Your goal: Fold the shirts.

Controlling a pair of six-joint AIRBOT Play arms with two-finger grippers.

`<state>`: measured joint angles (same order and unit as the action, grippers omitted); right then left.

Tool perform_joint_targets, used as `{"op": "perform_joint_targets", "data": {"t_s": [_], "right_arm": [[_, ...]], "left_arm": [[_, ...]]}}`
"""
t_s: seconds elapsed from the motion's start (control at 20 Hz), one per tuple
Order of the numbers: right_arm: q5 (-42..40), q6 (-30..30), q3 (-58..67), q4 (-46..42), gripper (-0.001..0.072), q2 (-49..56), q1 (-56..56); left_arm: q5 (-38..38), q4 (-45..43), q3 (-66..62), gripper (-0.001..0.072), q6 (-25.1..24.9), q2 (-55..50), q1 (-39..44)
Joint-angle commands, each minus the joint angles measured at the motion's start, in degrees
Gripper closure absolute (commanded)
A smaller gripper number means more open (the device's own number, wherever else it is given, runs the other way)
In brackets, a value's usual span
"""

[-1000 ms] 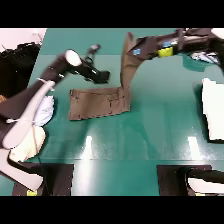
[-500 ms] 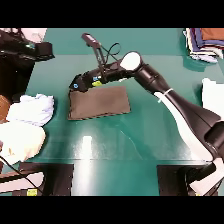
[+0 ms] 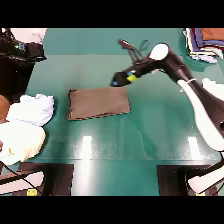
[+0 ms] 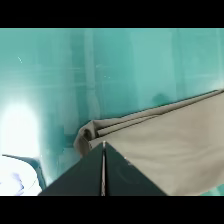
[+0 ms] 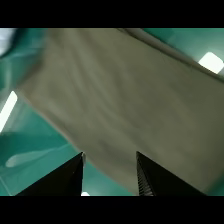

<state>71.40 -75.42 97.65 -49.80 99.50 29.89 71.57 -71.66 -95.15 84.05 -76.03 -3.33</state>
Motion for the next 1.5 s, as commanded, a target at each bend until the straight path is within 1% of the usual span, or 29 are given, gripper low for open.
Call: {"op": "perform_joint_targets", "data": {"t_s": [0.0,0.05,0.15,0.25,0.3,0.35,0.55,0.6,0.65,0.7,0.75,0.8,0.95,1.1,1.25,1.45], "right_arm": [[-0.7,-1.8,-13.4,-1.1,0.0141,-3.0,-8.7],[-2.3,-1.9,-16.8,1.4,0.0048,-2.8,-10.3],[-6.2,-1.7,-21.4,7.5,0.0073,-1.8,-11.7],[-7.0,1.6,-22.3,13.5,0.0131,0.9,-11.2],[-6.9,2.5,-21.6,16.0,0.0136,2.5,-10.4],[-6.9,2.5,-20.0,17.3,0.0136,4.5,-9.2],[-6.1,2.4,-11.8,17.3,0.0142,11.2,-3.0],[-5.7,2.4,-10.0,17.2,0.0218,12.4,-1.7],[-5.4,2.4,-8.3,17.2,0.0357,13.6,-0.4],[-5.2,2.4,-7.0,17.2,0.047,14.4,0.4],[-5.3,2.5,-6.0,17.1,0.061,14.6,1.0],[-5.5,2.5,-5.4,17.2,0.0697,14.6,1.1],[-4.3,2.4,-3.1,17.0,0.0696,13.7,0.1],[-4.8,2.4,-3.1,15.3,0.0696,9.3,-4.4],[-5.0,1.0,-3.1,9.2,0.0696,2.0,-13.2],[-5.6,-1.6,-3.1,2.9,0.0696,-7.6,-30.1]], "left_arm": [[-0.1,0.6,0.0,0.0681,-0.2,0.1,0.0],[-0.4,1.8,0.3,0.0682,-0.3,0.1,0.0],[-0.7,3.6,0.7,0.0681,-0.5,-0.2,0.0],[-1.6,4.2,1.4,0.0682,-0.5,-0.2,0.0],[-1.8,4.4,1.6,0.0682,-0.5,-0.2,0.0],[-1.8,4.6,1.6,0.0682,-0.5,-0.2,0.0],[-1.7,6.4,1.6,0.0682,-0.5,-0.2,0.0],[-1.5,6.9,1.6,0.0682,-0.5,-0.2,0.0],[-1.4,7.6,1.6,0.0682,-0.5,-0.2,0.0],[-1.2,8.2,1.6,0.0682,-0.5,-0.2,0.1],[-1.3,8.0,1.6,0.0682,-0.5,-0.2,0.8],[-1.4,7.8,1.6,0.0682,-0.5,-0.2,1.7],[-4.5,7.8,1.6,0.0682,-0.5,-0.1,6.1],[-6.2,7.8,1.5,0.0682,-0.5,-0.1,10.6],[-6.0,7.8,1.5,0.0682,-0.5,-0.1,13.3],[-6.7,8.0,1.5,0.0682,1.3,-0.1,14.4]]}}
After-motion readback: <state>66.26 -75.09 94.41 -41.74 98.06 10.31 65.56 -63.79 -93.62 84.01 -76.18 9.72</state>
